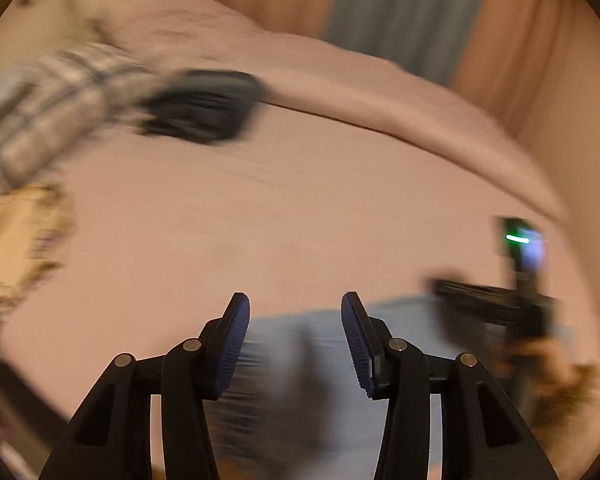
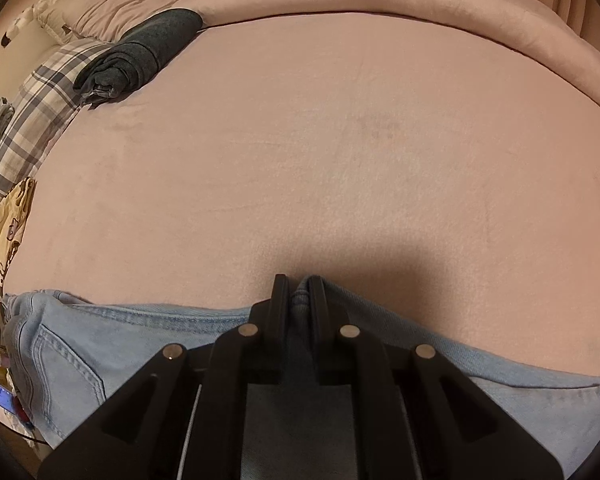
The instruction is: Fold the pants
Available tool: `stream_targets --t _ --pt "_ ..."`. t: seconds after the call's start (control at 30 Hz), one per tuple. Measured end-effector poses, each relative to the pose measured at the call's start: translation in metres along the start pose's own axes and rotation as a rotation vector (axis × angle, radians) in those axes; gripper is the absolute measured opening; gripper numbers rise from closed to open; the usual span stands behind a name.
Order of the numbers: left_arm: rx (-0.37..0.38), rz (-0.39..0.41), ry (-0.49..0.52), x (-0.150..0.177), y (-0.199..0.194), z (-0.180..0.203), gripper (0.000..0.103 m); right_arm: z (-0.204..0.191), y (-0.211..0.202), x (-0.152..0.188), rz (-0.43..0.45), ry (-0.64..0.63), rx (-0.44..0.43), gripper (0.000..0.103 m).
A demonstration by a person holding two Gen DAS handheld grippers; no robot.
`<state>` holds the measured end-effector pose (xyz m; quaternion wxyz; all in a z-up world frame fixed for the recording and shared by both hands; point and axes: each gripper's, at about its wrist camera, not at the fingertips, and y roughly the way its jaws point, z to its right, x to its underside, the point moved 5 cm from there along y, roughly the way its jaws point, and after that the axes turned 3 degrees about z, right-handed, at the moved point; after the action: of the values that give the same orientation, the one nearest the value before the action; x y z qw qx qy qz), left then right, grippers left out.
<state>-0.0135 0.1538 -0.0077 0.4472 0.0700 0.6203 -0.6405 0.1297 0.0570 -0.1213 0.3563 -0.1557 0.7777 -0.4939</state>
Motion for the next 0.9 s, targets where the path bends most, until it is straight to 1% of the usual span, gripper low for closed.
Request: stream_targets --t 0.03,0.1,0.13,0.17,0.2,0.23,0.27,0.3,0.33,0.43,0.47,0.57,0.67,0.73,0.77,0.83,0.9 --pt "0.041 -0.033 0.022 0.005 0.010 0.014 0.046 -0.001 0.001 0.000 0.002 0.004 0.000 0.010" --pt "0.032 -0.077 0.075 0.015 0.029 0.031 0.038 0.000 0.000 0.000 0.005 0.005 0.001 0.010" --pt "0.015 -0.097 0.099 0.022 0.039 0.036 0.037 0.001 0.000 0.000 0.006 0.006 0.002 0.010" --pt "-0.010 -0.134 0.110 0.032 0.054 0.037 0.033 0.001 0.000 0.000 0.006 0.006 0.002 0.010" --pt "-0.025 -0.173 0.102 0.040 0.064 0.034 0.028 0.000 0.000 0.000 0.006 0.003 0.003 0.010" --pt "-0.056 -0.210 0.089 0.050 0.074 0.029 0.026 0.001 0.000 0.000 0.005 0.002 0.005 0.010" --pt "-0.089 -0.226 0.087 0.056 0.080 0.023 0.017 0.001 0.000 0.000 0.005 0.002 0.005 0.009" --pt "-0.109 -0.225 0.088 0.062 0.083 0.018 0.009 0.001 0.000 0.000 0.005 0.003 0.006 0.009" --pt "-0.110 -0.211 0.077 0.066 0.082 0.012 0.008 0.001 0.000 0.000 0.005 0.004 0.006 0.009" --pt "-0.073 -0.226 0.007 0.068 0.072 0.000 0.006 0.002 0.001 0.000 0.008 0.011 0.005 0.009" --pt "-0.069 -0.224 -0.002 0.069 0.067 -0.004 0.006 0.002 0.001 0.000 0.009 0.012 0.006 0.009" --pt "-0.061 -0.222 -0.005 0.077 0.057 -0.008 0.006 0.000 0.001 0.000 0.012 0.008 0.017 0.009" --pt "-0.070 -0.215 -0.002 0.080 0.054 -0.002 0.006 -0.002 0.003 -0.001 0.017 0.000 0.027 0.009" --pt "-0.071 -0.220 -0.027 0.081 0.056 -0.003 0.006 -0.002 0.002 -0.001 0.020 0.000 0.026 0.009" --pt "-0.070 -0.222 -0.036 0.079 0.054 -0.003 0.006 -0.001 0.000 -0.002 0.020 0.002 0.019 0.011" --pt "-0.063 -0.233 -0.039 0.075 0.046 0.000 0.006 0.003 -0.013 -0.004 0.024 0.028 -0.005 0.021" --pt "-0.059 -0.206 -0.016 0.072 0.034 0.006 0.006 0.013 -0.038 -0.005 0.076 0.052 0.007 0.046"
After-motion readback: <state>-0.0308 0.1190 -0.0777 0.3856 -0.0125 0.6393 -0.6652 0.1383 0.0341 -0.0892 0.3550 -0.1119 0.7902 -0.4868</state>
